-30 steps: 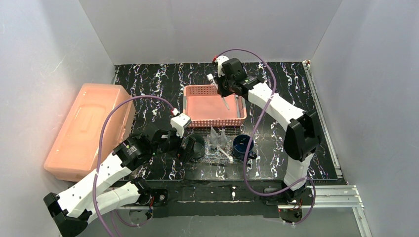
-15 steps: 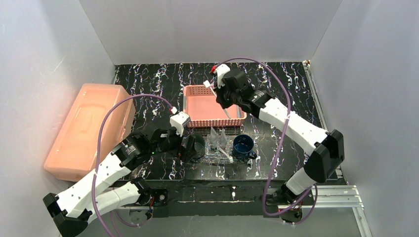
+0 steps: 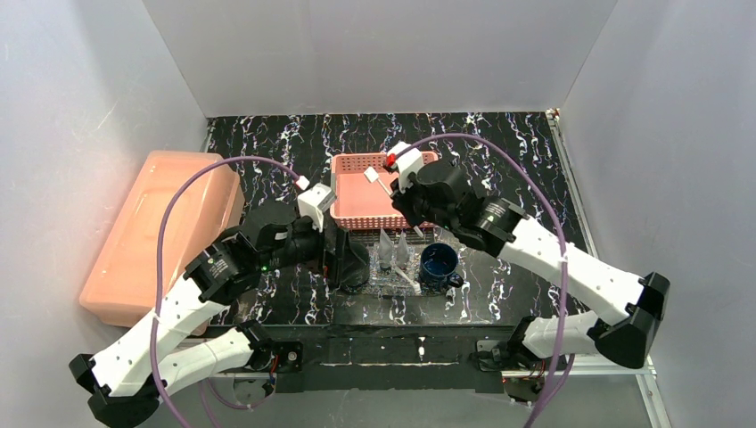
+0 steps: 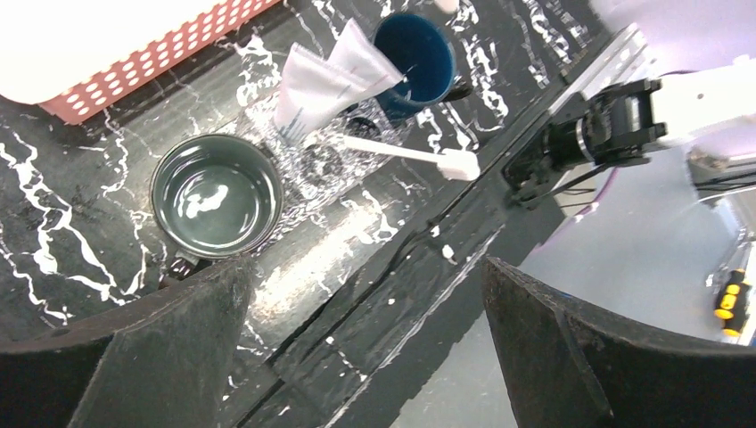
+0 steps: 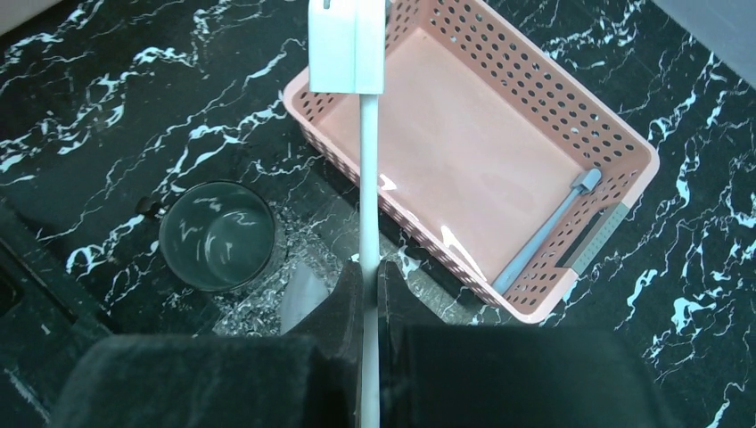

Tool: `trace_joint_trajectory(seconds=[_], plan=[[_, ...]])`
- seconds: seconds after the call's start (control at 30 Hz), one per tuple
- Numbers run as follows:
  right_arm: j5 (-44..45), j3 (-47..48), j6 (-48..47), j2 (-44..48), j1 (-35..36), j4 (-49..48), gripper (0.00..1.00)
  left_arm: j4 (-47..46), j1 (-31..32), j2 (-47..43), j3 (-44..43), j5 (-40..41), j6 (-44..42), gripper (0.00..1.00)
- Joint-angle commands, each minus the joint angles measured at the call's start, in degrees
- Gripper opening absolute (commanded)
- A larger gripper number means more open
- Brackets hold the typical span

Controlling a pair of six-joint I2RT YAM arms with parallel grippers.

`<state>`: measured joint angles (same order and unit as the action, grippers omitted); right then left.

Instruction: Prepare toiletry sets of a toothbrush and toothpaste on the tray

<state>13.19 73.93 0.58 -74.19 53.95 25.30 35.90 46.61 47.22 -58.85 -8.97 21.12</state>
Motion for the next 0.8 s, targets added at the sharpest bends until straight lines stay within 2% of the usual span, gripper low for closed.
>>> trace_joint_trajectory(seconds=[0.0,0.4,0.77], plan=[[3.3,-1.6,-2.5,4.8,3.0,-2.7,0.01,-0.9,-0.3,-0.1,-3.8,-1.9,3.4,0.98],[8.7,-5.5,-5.6,11.3,14.7,-2.6,0.01,-1.2,-0.3,0.2,-9.2,-2.0,10.3,0.84],[12.3,-9.9,-9.6,14.6,21.8,-5.9,0.01,-0.9,-0.3,1.8,-11.6,-4.0,15.7,0.75]])
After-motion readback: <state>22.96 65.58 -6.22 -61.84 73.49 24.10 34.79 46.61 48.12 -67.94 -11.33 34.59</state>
